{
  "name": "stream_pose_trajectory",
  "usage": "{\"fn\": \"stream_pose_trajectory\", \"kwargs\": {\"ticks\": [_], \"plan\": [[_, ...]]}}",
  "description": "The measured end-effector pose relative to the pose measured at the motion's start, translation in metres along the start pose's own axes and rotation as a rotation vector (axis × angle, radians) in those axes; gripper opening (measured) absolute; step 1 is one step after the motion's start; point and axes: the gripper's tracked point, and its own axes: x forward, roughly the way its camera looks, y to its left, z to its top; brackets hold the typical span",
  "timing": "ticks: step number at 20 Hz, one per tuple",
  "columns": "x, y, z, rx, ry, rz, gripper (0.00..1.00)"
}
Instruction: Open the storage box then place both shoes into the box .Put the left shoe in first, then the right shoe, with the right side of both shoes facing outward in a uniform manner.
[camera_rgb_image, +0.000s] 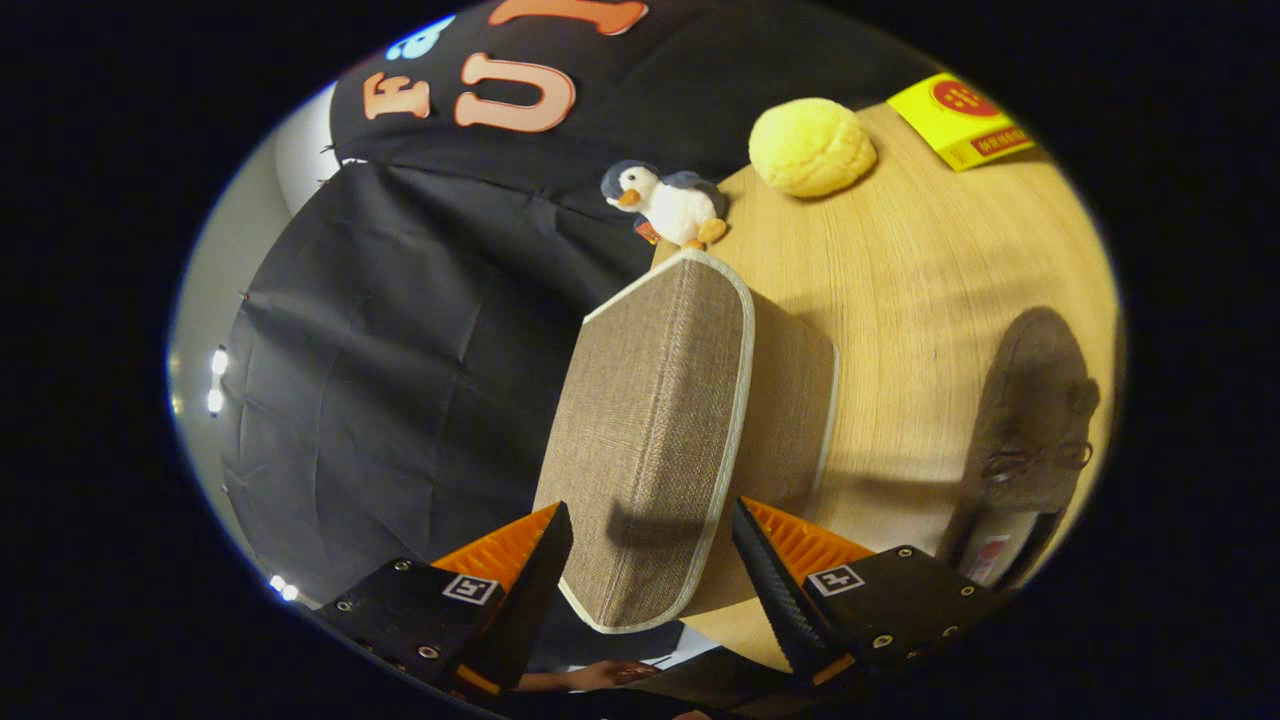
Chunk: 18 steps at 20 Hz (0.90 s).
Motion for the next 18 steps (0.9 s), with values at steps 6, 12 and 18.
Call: {"fn": "stream_pose_trajectory", "kwargs": {"ticks": [6, 12, 18], "plan": [[0.016, -0.005, -0.01, 0.138, 0.008, 0.077, 0.96], [0.005, 0.008, -0.005, 0.183, -0.002, 0.141, 0.89], [-0.014, 0.009, -0.002, 0.188, 0.017, 0.161, 0.66]]}}
